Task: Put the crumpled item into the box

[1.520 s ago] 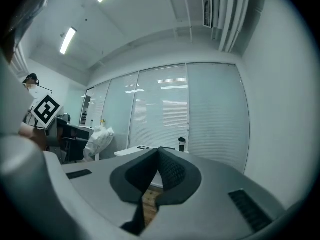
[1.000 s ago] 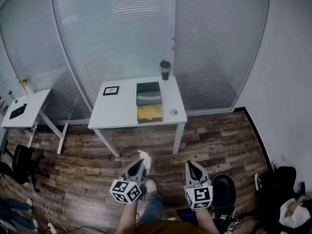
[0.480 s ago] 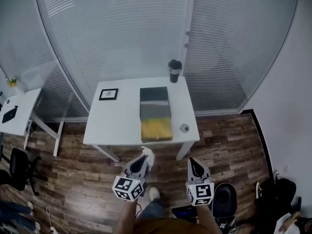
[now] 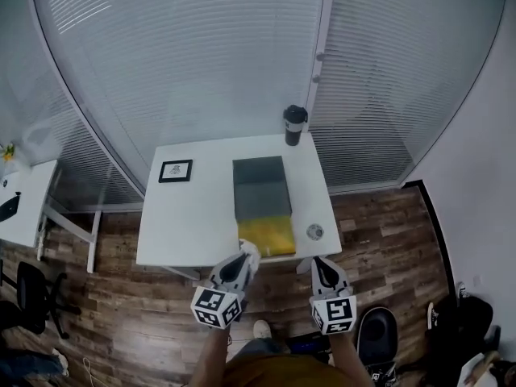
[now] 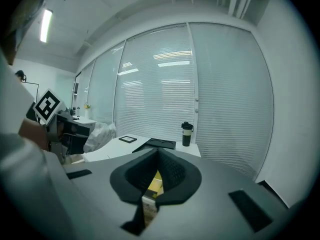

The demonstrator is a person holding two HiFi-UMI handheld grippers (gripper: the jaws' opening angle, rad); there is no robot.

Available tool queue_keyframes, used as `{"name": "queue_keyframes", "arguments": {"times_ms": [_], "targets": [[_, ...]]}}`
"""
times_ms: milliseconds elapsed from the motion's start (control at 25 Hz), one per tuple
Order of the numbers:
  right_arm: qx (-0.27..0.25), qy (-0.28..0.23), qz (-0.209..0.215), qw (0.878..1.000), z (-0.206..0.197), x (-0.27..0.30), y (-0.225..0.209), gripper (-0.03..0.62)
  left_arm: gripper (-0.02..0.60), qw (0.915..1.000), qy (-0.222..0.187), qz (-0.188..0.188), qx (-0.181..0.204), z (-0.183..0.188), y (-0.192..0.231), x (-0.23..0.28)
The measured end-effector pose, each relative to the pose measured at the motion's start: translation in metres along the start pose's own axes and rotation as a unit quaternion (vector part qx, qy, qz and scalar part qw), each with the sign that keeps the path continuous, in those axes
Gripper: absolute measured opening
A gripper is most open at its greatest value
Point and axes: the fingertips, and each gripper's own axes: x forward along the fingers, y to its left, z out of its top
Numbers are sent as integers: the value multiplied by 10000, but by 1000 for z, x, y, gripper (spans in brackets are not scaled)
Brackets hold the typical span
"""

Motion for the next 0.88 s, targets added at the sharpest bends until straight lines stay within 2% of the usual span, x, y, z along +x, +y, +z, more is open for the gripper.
{"name": "queue_keyframes", "arguments": {"times_ms": [400,880], "targets": [[154,40,-106,9998,1,18,-19,12,31,9997,227,-82,91,-1,9,32],[192,317,268,9990,-27,53,-26,12,31,9978,652,-18,131,-23,24,70]]}}
